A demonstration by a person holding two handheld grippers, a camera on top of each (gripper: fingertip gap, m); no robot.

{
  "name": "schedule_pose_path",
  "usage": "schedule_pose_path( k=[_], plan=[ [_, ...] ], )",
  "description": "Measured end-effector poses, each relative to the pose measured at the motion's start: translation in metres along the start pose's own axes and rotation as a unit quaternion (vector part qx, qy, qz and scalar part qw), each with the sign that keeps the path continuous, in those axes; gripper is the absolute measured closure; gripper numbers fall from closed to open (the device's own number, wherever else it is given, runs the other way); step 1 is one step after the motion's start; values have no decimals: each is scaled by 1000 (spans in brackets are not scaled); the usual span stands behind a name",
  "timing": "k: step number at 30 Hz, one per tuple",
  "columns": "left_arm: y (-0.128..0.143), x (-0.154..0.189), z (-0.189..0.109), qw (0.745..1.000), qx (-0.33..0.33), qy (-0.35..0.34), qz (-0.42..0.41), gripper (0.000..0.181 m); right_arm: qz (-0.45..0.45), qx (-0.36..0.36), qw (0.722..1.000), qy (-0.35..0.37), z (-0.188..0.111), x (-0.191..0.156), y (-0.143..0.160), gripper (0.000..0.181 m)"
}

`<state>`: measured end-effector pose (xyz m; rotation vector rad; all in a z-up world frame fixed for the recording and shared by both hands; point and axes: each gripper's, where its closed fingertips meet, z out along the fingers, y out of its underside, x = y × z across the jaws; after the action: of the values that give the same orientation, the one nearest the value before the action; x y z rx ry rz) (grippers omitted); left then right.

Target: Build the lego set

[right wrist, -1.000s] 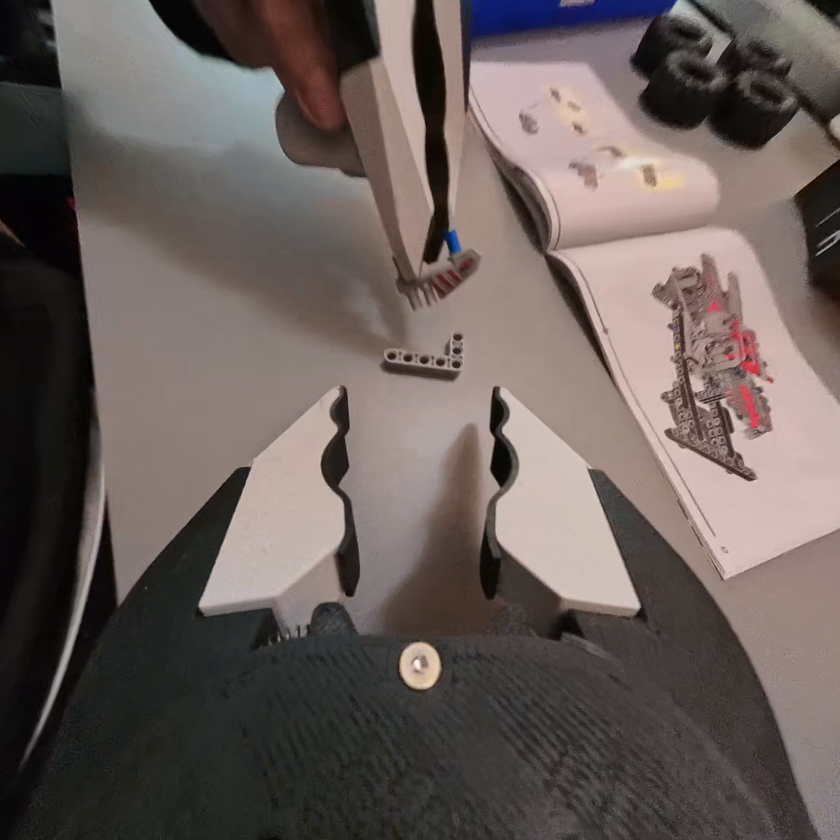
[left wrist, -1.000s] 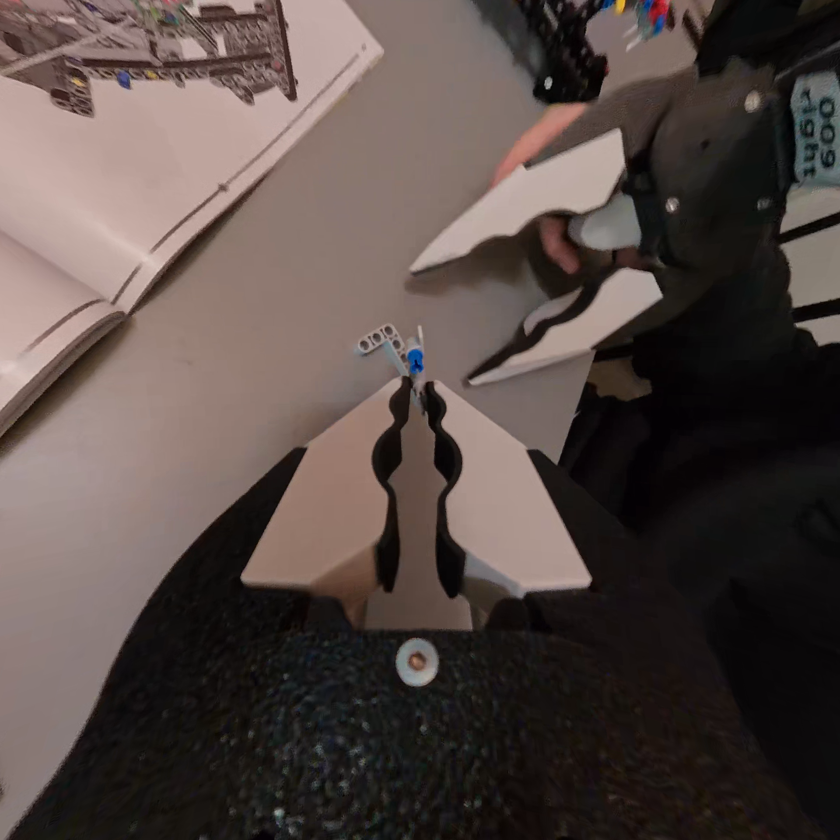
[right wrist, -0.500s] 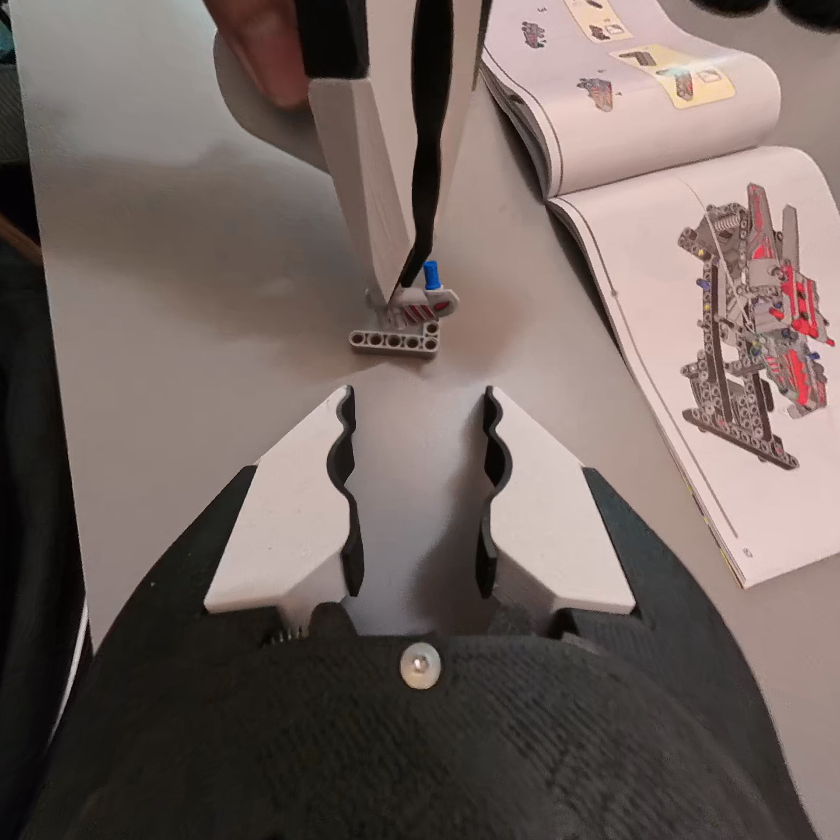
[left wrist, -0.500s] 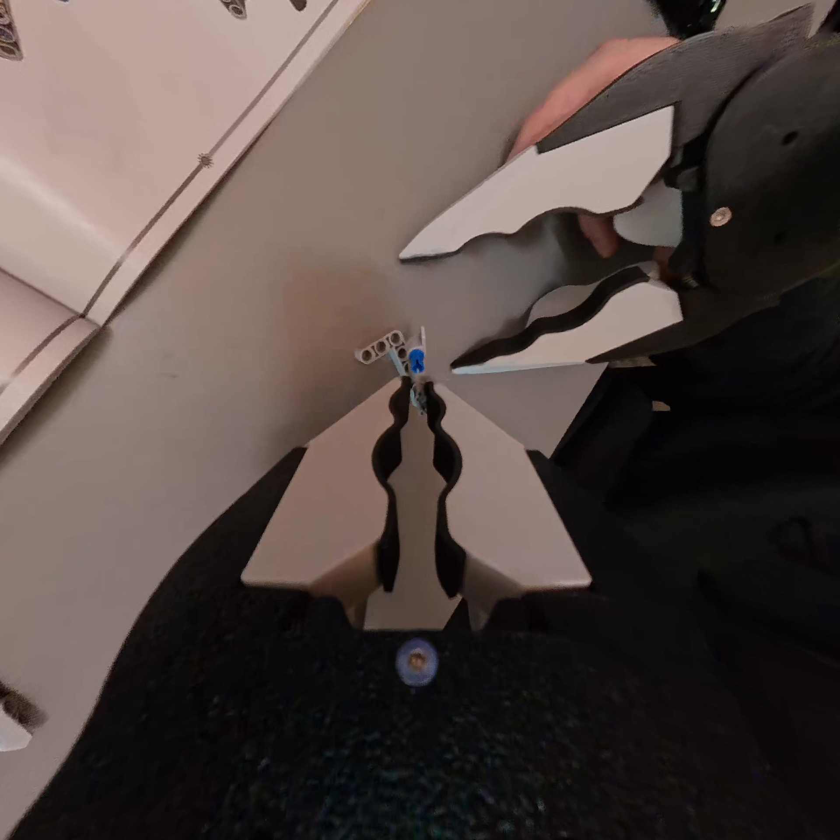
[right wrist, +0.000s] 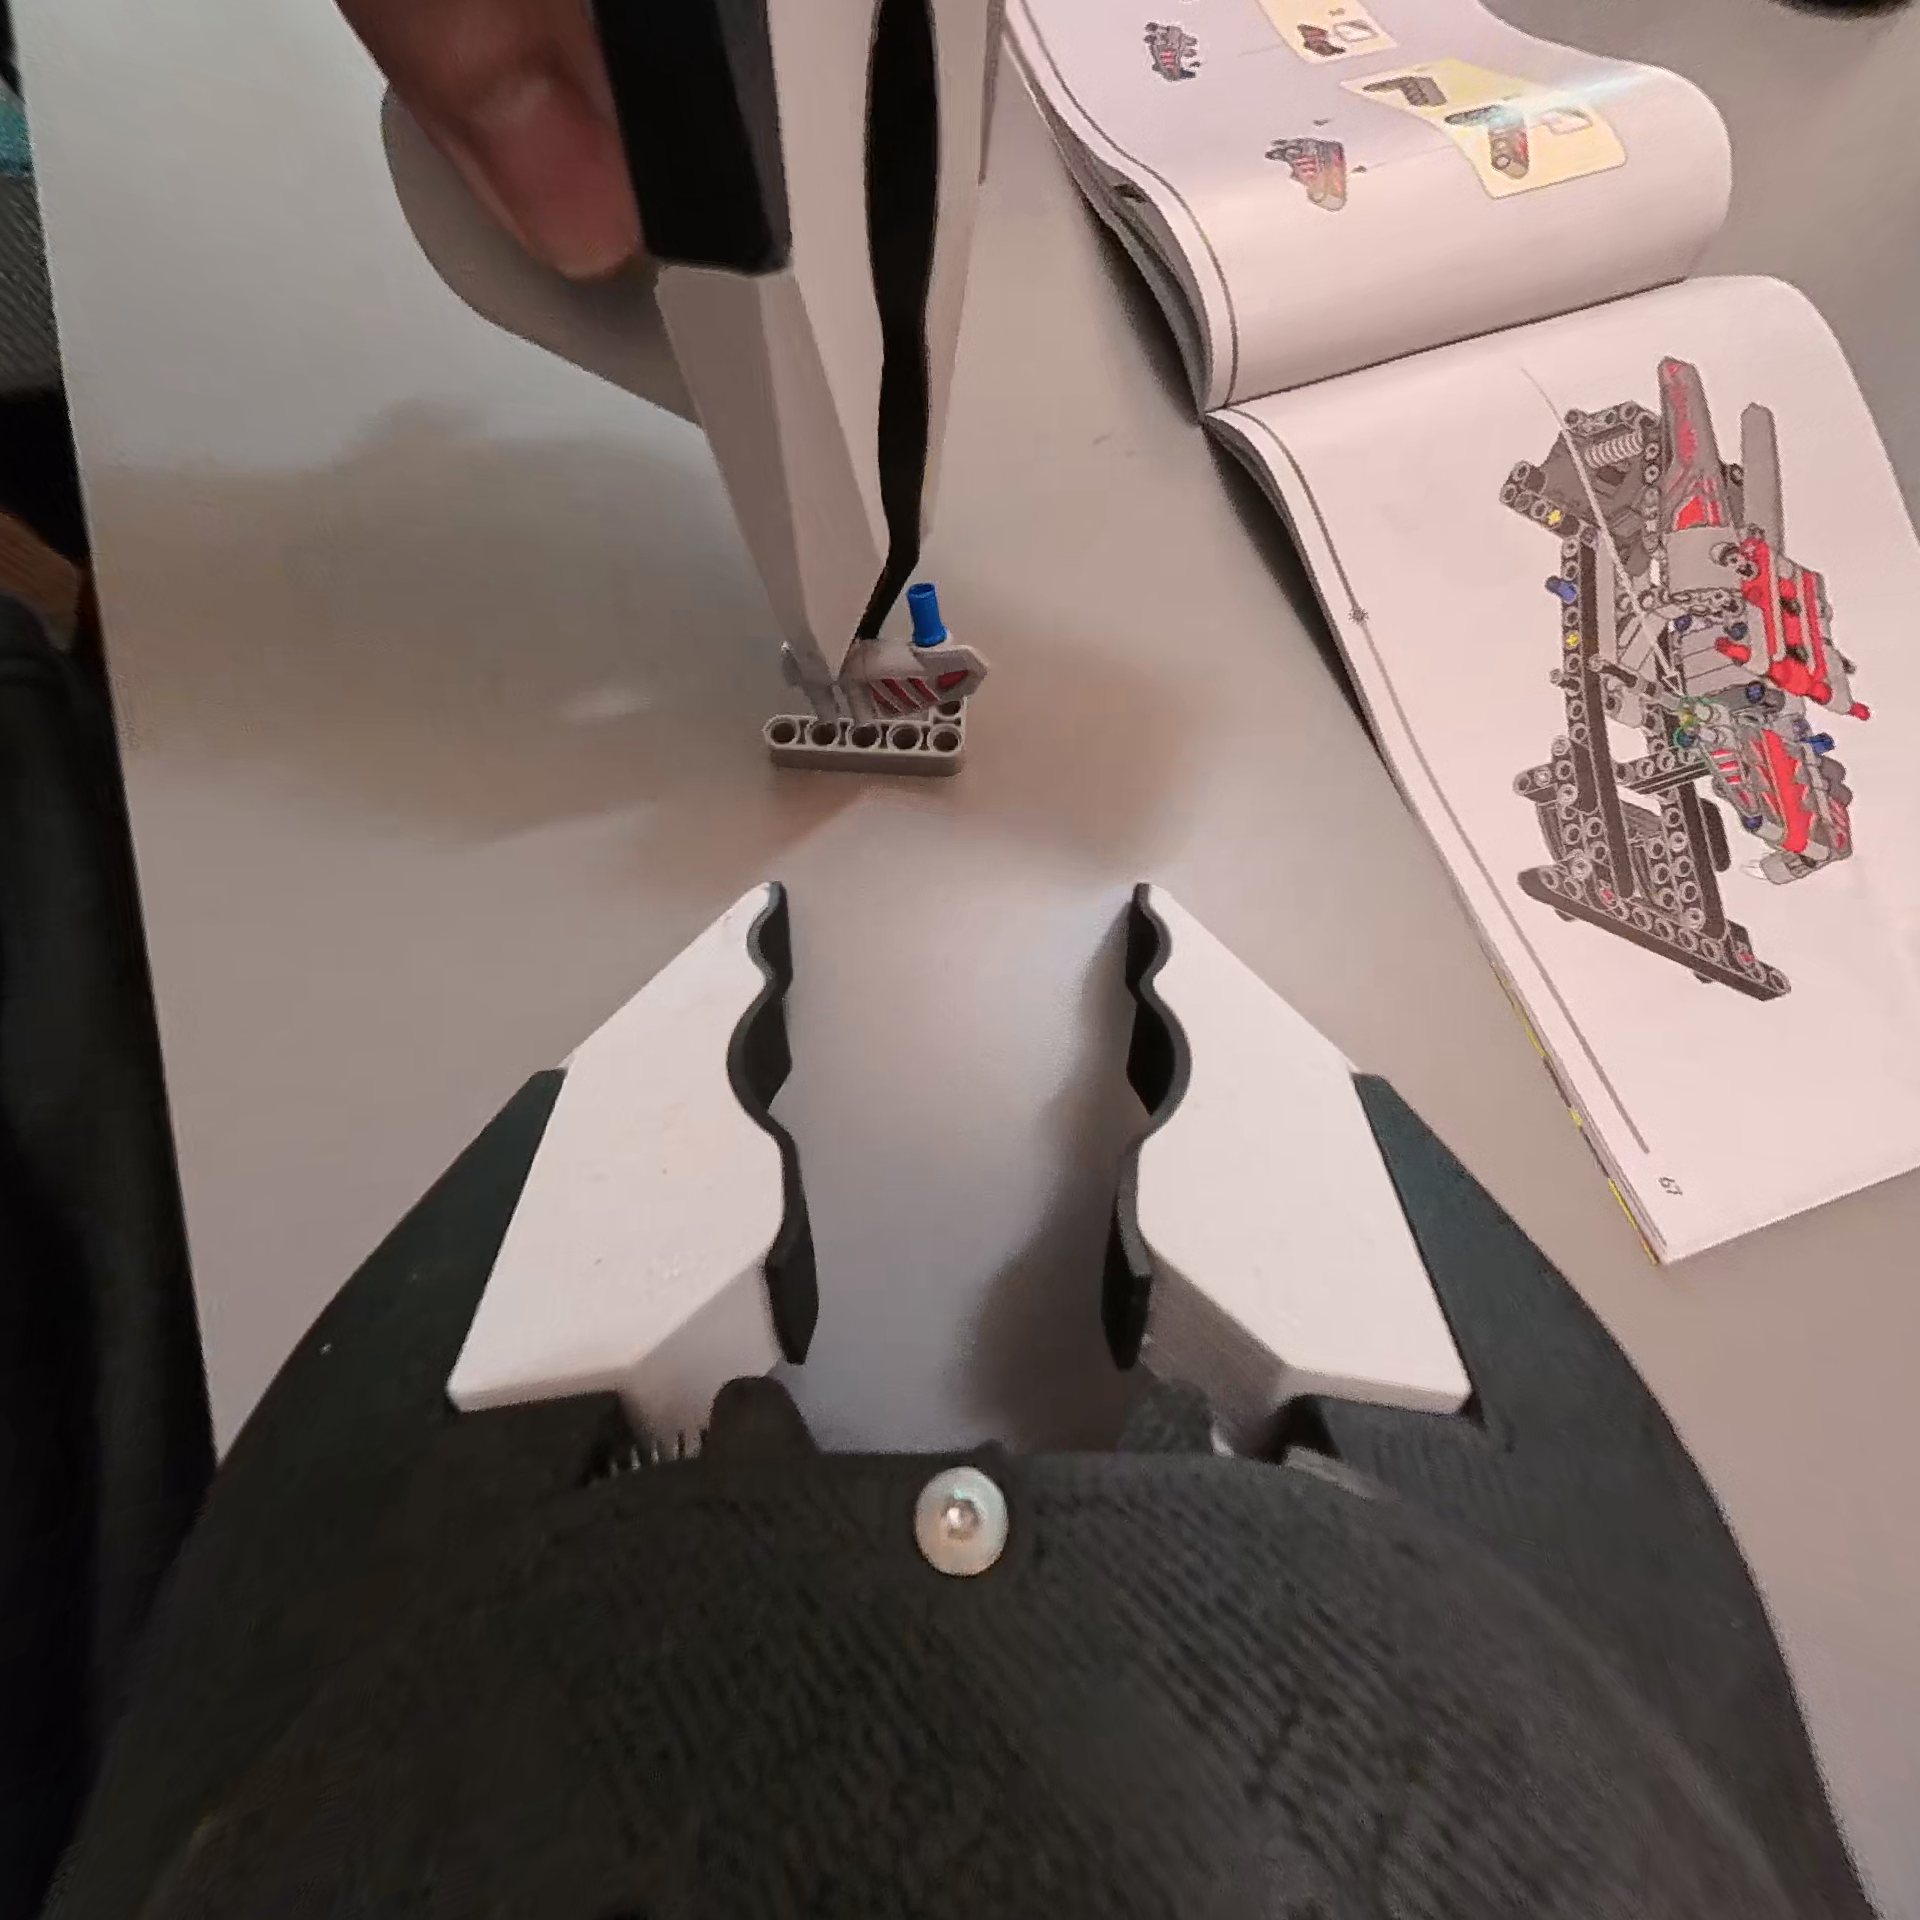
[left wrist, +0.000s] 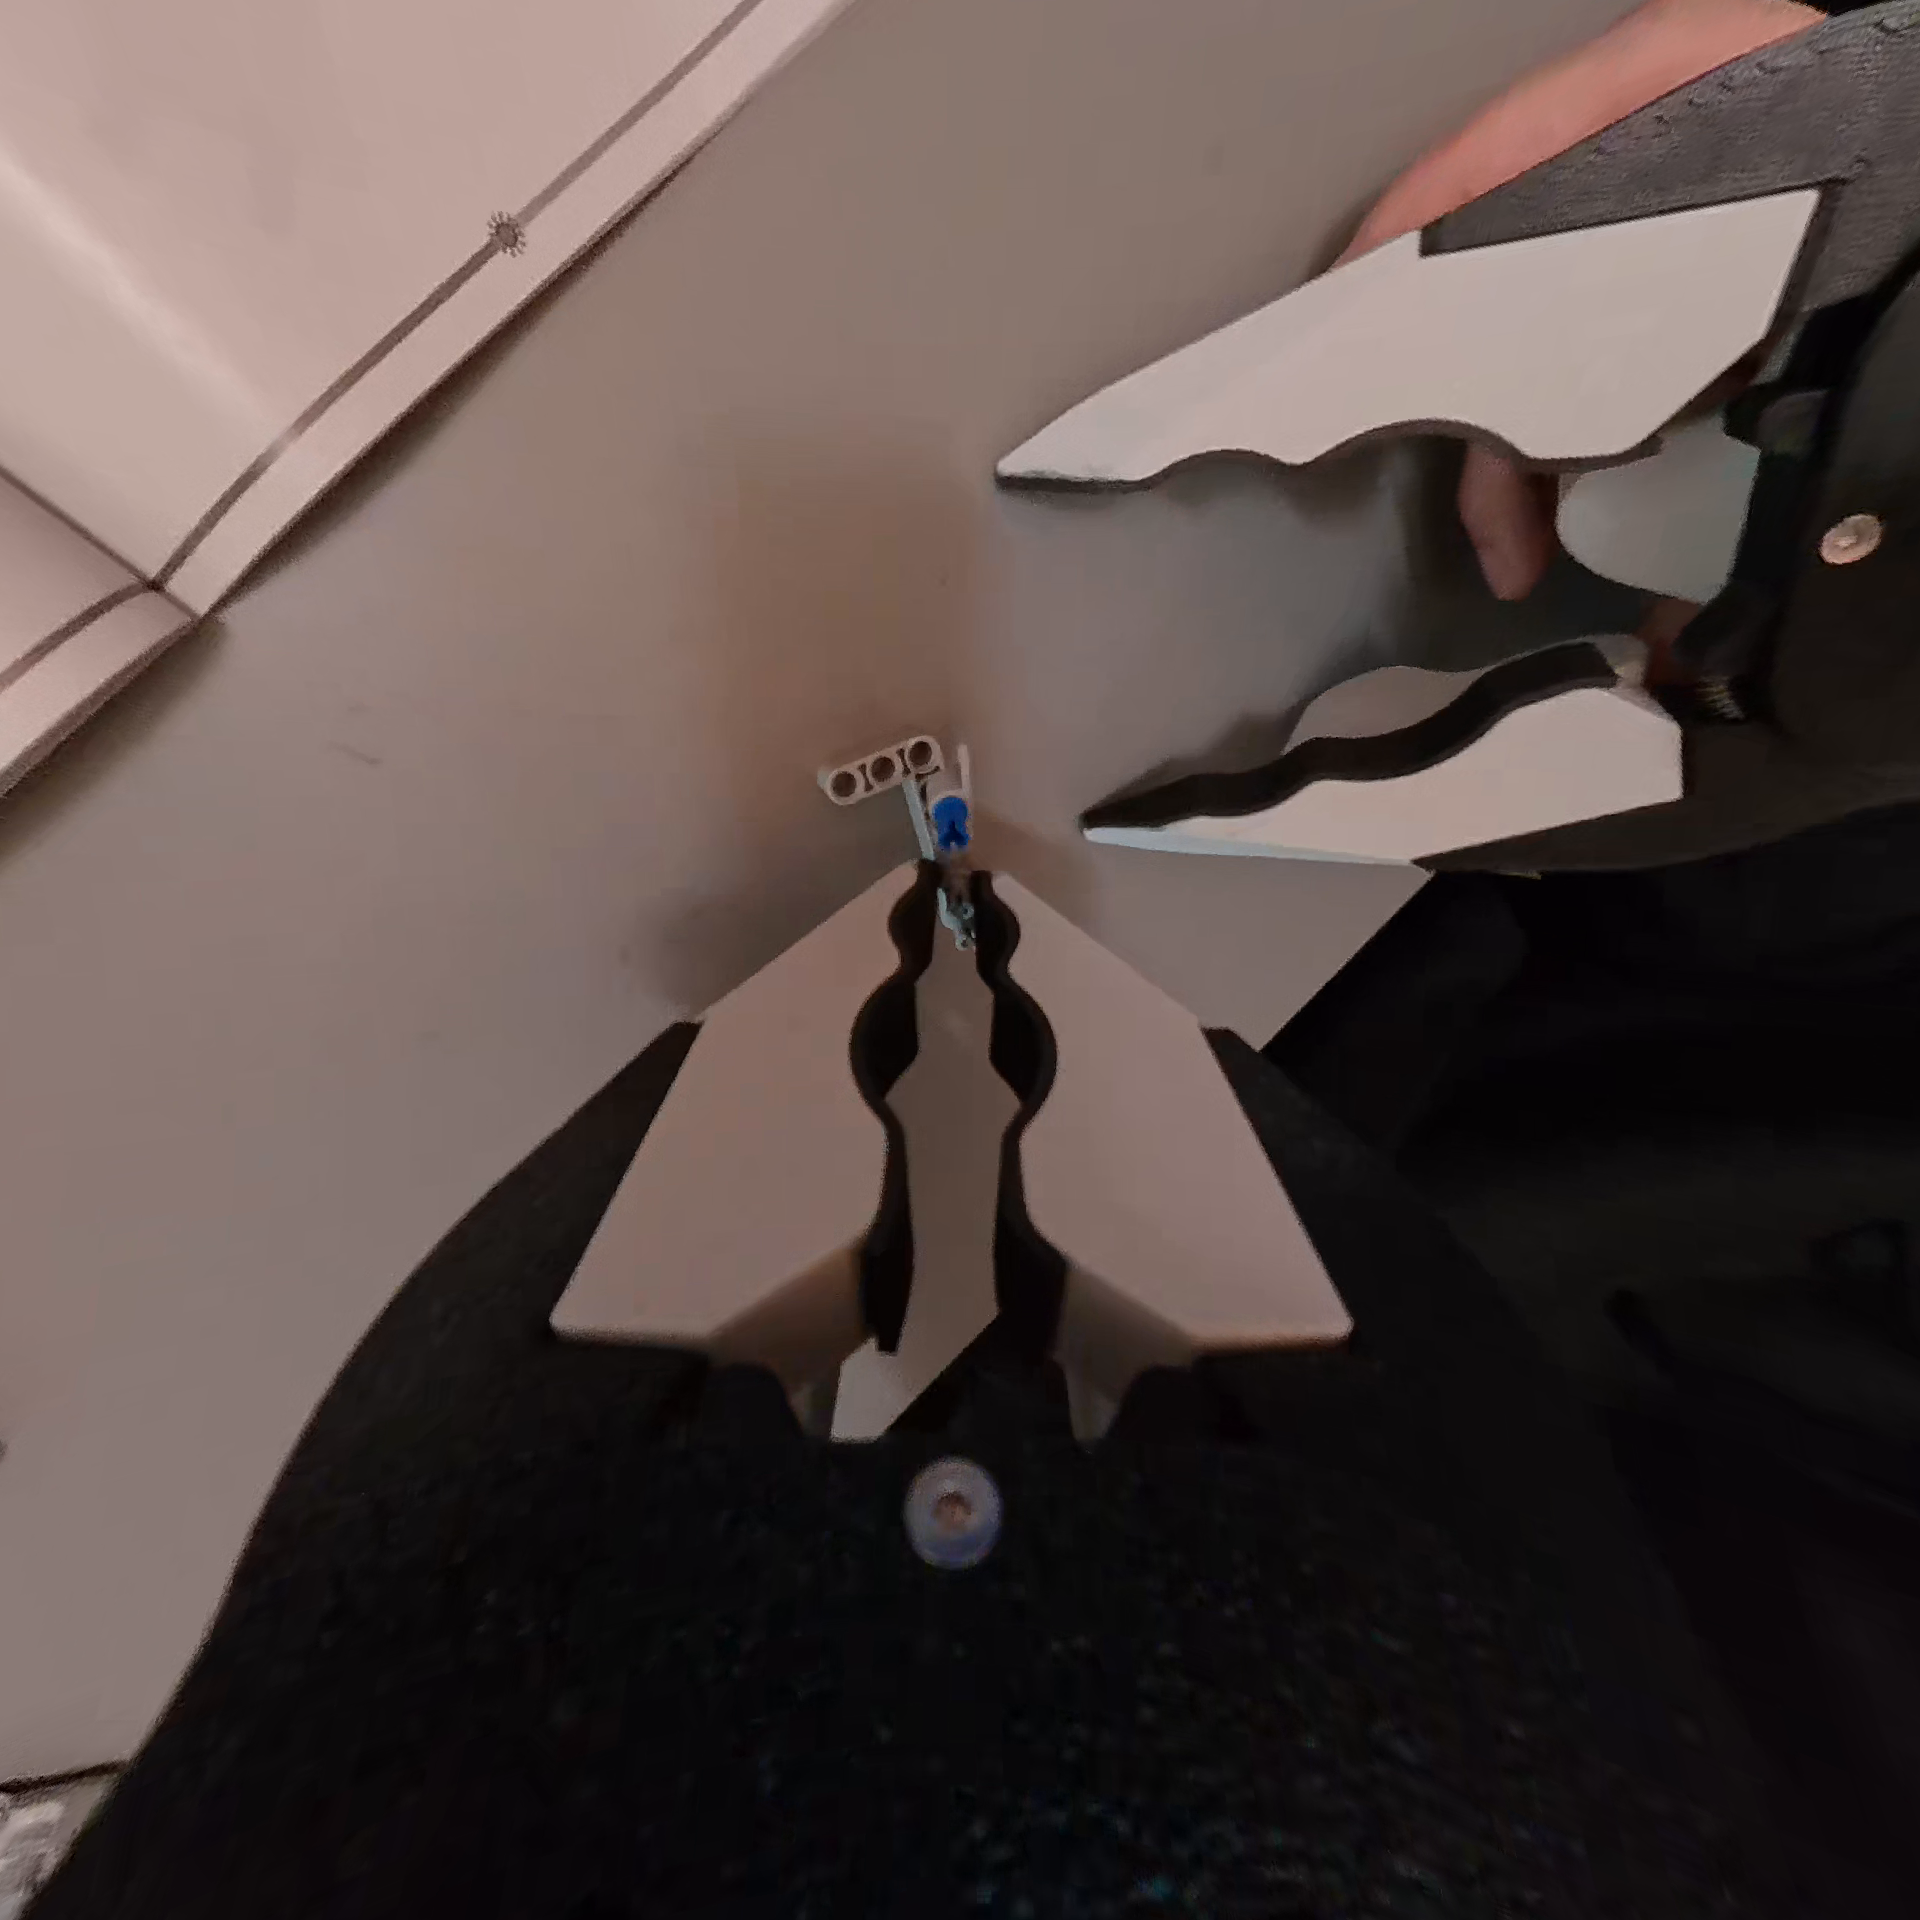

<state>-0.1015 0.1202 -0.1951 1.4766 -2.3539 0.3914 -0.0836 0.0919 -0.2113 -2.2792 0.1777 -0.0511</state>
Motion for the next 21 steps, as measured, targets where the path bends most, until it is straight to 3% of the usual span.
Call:
schedule_pose_path(
  k=[1,12,21],
  plan=[
    [0,2,1,1000,-3,2,-7,176,2,0,1000,-4,-1,0,1,115],
    [2,4,4,998,-29,-36,-42,176,4,0,1000,-12,-2,-1,2,107],
    [6,3,0,996,-41,-58,-47,177,62,24,998,-13,-9,11,-1,109]
  ],
)
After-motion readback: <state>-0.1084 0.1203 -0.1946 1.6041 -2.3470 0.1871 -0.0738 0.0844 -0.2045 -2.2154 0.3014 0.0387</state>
